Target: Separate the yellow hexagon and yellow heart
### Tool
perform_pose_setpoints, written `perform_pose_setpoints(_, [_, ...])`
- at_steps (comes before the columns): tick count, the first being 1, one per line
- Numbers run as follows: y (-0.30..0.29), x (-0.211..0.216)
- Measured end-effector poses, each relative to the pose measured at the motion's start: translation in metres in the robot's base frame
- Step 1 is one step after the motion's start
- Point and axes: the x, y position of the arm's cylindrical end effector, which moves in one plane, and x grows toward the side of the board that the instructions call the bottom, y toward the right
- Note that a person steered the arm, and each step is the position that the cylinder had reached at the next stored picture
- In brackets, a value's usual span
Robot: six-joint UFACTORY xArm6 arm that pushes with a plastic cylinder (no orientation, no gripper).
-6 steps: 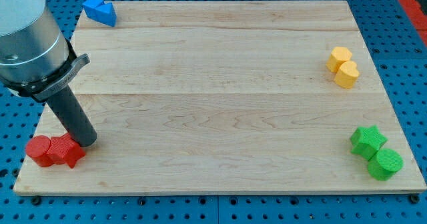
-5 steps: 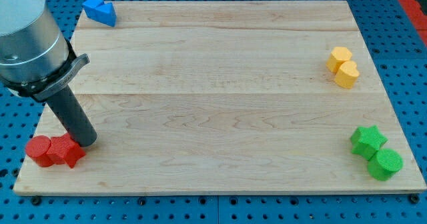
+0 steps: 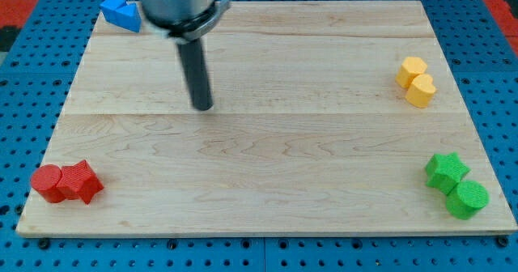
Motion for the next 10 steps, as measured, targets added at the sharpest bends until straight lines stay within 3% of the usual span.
perform_pose_setpoints(3, [0.272, -0.171])
perform_pose_setpoints(4, [0.389, -0.181])
perform_pose_setpoints(6, [0.406, -0.163])
perform_pose_setpoints(8, [0.405, -0.053])
perform_pose_setpoints(9, [0.386, -0.017])
perform_pose_setpoints(10, [0.336, -0.017])
